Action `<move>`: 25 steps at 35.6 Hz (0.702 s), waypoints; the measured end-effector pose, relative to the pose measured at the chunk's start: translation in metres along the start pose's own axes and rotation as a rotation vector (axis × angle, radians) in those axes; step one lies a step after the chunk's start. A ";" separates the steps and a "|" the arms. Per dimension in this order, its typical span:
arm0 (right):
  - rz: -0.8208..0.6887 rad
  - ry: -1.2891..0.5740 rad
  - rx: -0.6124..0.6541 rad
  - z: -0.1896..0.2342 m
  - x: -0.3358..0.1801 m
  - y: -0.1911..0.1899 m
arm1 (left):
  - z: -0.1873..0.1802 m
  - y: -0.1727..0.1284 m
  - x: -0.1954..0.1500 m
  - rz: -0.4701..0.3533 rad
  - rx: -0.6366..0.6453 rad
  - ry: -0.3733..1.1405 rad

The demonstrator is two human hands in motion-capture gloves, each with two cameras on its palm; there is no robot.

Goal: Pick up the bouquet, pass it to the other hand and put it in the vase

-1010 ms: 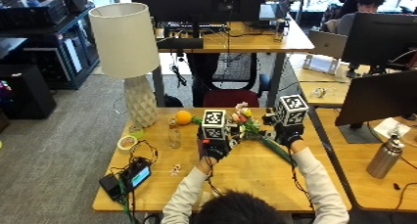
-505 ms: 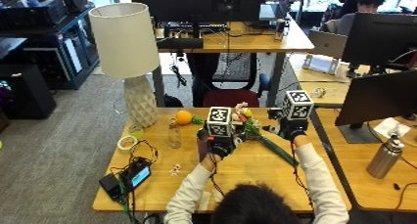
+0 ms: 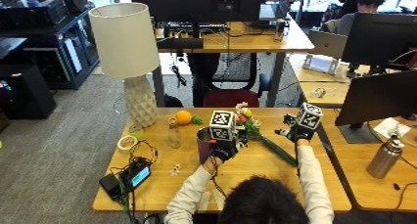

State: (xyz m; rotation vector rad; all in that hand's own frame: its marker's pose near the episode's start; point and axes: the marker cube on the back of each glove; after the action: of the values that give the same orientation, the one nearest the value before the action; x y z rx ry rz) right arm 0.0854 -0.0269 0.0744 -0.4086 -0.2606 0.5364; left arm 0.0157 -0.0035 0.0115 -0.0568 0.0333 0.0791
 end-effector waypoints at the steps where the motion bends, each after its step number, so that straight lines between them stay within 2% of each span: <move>1: -0.011 -0.001 0.016 0.008 0.002 -0.003 | 0.001 0.001 0.001 0.002 -0.006 0.002; 5: -0.027 -0.011 0.029 0.034 0.009 -0.020 | 0.004 0.003 0.003 0.011 -0.020 0.022; 10: 0.042 -0.005 0.130 0.058 0.024 -0.052 | 0.010 0.003 0.000 -0.005 -0.036 0.013; 15: 0.077 -0.012 0.022 0.085 0.032 -0.054 | 0.017 0.000 0.000 0.000 -0.038 0.015; 18: 0.089 0.011 0.013 0.099 0.036 -0.058 | 0.021 -0.001 0.001 0.015 -0.041 0.022; 25: -0.025 0.092 -0.093 0.139 0.033 -0.058 | 0.025 0.000 0.001 0.011 -0.053 0.022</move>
State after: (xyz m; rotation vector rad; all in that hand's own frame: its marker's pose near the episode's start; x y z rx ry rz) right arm 0.0902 -0.0113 0.2278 -0.5185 -0.2026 0.4804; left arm 0.0173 -0.0020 0.0366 -0.1100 0.0539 0.0905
